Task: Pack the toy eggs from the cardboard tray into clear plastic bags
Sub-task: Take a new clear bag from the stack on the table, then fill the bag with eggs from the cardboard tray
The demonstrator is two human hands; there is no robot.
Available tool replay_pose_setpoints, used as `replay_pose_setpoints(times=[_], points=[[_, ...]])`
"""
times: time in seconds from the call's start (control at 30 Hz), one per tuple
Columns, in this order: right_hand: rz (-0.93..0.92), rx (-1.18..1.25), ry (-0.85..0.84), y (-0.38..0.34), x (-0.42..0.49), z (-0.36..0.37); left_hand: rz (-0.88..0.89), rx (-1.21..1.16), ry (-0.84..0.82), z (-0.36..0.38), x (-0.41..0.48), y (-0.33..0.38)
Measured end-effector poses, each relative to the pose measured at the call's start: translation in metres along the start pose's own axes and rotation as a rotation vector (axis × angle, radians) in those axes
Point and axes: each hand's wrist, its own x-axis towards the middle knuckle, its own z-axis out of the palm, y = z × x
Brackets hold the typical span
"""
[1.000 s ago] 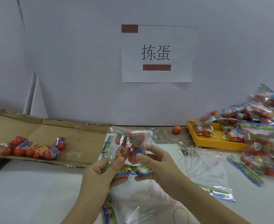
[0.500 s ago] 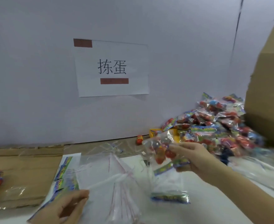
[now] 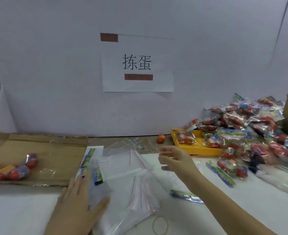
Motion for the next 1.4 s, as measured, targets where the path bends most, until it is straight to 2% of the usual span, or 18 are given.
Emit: replay_pose_setpoints(times=[0.03,0.1,0.23,0.3,0.4,0.47,0.53,0.6,0.67,0.73,0.83,0.93,1.0,1.07,1.17,1.27,1.33,1.4], points=[[-0.042,-0.118,-0.047,0.004,-0.002,0.012,-0.02,0.081,-0.124,-0.007,-0.003,0.004],[-0.108,-0.36,-0.195,0.007,-0.005,0.034,-0.114,0.031,-0.279,-0.007,-0.004,0.007],[-0.19,-0.867,-0.358,0.015,-0.005,0.062,-0.104,0.077,-0.197,-0.004,-0.015,0.008],[-0.268,-0.977,-0.313,0.019,-0.008,0.072,-0.045,0.058,-0.096,-0.006,-0.016,0.009],[-0.357,-1.003,-0.198,0.022,-0.012,0.078,0.005,0.002,0.005,-0.01,-0.017,0.013],[-0.36,-0.928,-0.142,0.022,-0.012,0.078,0.008,-0.068,0.05,-0.016,-0.02,0.018],[-0.306,-0.691,-0.131,0.016,-0.016,0.078,-0.014,-0.252,0.141,-0.021,-0.024,0.023],[-0.202,-0.432,-0.167,0.01,-0.02,0.079,-0.055,-0.544,0.197,-0.026,-0.026,0.028],[-0.11,-0.293,-0.238,0.003,-0.024,0.083,-0.068,-0.891,0.204,-0.031,-0.026,0.033],[-0.036,-0.178,-0.332,-0.004,-0.026,0.087,-0.036,-1.126,0.184,-0.036,-0.026,0.038],[-0.079,0.099,-0.348,-0.01,-0.029,0.091,0.008,-1.305,0.168,-0.036,-0.026,0.038],[-0.102,0.215,-0.312,-0.017,-0.028,0.087,-0.004,-1.436,0.157,-0.036,-0.025,0.037],[-0.112,0.219,-0.35,-0.023,-0.027,0.083,-0.026,-1.441,0.201,-0.038,-0.024,0.035],[-0.133,0.192,-0.371,-0.028,-0.026,0.08,-0.01,-1.338,0.274,-0.041,-0.024,0.03],[-0.133,0.191,-0.402,-0.033,-0.026,0.077,0.126,-1.011,0.372,-0.046,-0.03,0.024],[-0.07,0.336,-0.423,-0.038,-0.032,0.079,0.329,-0.706,0.325,-0.042,-0.039,0.026],[-0.045,0.423,-0.458,-0.042,-0.037,0.081,0.376,-0.592,0.31,-0.037,-0.043,0.037],[-0.073,0.48,-0.493,-0.047,-0.041,0.082,0.381,-0.589,0.438,-0.033,-0.042,0.045]])
